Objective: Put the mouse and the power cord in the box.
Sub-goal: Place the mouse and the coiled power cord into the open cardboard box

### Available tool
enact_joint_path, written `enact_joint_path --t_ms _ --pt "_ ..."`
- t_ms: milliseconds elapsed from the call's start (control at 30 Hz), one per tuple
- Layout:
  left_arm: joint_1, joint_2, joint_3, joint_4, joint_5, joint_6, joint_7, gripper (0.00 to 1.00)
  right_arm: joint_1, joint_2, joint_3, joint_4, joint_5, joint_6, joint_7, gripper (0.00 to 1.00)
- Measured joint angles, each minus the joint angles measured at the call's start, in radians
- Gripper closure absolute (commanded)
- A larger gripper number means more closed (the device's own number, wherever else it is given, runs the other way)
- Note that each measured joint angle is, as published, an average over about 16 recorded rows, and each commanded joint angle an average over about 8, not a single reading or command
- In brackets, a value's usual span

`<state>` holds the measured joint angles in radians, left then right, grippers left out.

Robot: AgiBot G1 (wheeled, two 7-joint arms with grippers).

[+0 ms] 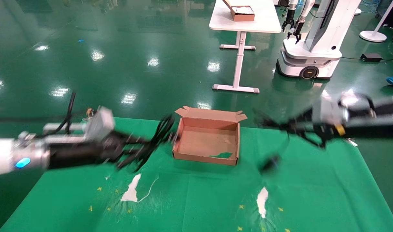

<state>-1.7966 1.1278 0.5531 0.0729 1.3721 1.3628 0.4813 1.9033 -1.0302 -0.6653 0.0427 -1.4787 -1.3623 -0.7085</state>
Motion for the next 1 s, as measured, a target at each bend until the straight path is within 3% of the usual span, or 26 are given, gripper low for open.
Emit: enact_joint_path --t_ms 100,333,500,633,667,900,933,1000 --pt "-0.021 0.053 -0.024 0.016 -0.037 -0.07 -0.037 1.0 0.023 -0.051 0.004 0.009 0.005 0.071 0.011 1.0" --pt "-0.073 0.165 -0.044 0.009 -0.071 -0.269 -0.086 1.0 -0.011 -0.216 0.015 0.017 0.019 0.326 0.008 1.0" --pt "-0.094 0.186 -0.036 -0.014 -0.062 -0.341 -0.092 1.0 -0.08 -0.296 0.014 0.036 0.027 0.475 0.002 1.0" --pt "-0.101 0.167 -0.024 -0.031 -0.046 -0.342 -0.085 1.0 -0.135 -0.328 0.006 0.065 0.034 0.533 0.011 0.98" --pt "-0.101 0.16 -0.022 -0.035 -0.042 -0.337 -0.082 1.0 -0.147 -0.331 0.003 0.074 0.035 0.537 0.015 0.92" --pt "-0.094 0.1 -0.001 -0.05 -0.011 -0.286 -0.05 1.0 -0.201 -0.332 -0.024 0.126 0.049 0.532 0.057 0.06" --pt "-0.093 0.093 0.002 -0.052 -0.007 -0.28 -0.046 1.0 -0.205 -0.332 -0.028 0.13 0.051 0.534 0.065 0.0" --pt "-0.089 0.081 0.007 -0.053 0.0 -0.271 -0.037 1.0 -0.21 -0.331 -0.034 0.134 0.057 0.543 0.079 0.0"
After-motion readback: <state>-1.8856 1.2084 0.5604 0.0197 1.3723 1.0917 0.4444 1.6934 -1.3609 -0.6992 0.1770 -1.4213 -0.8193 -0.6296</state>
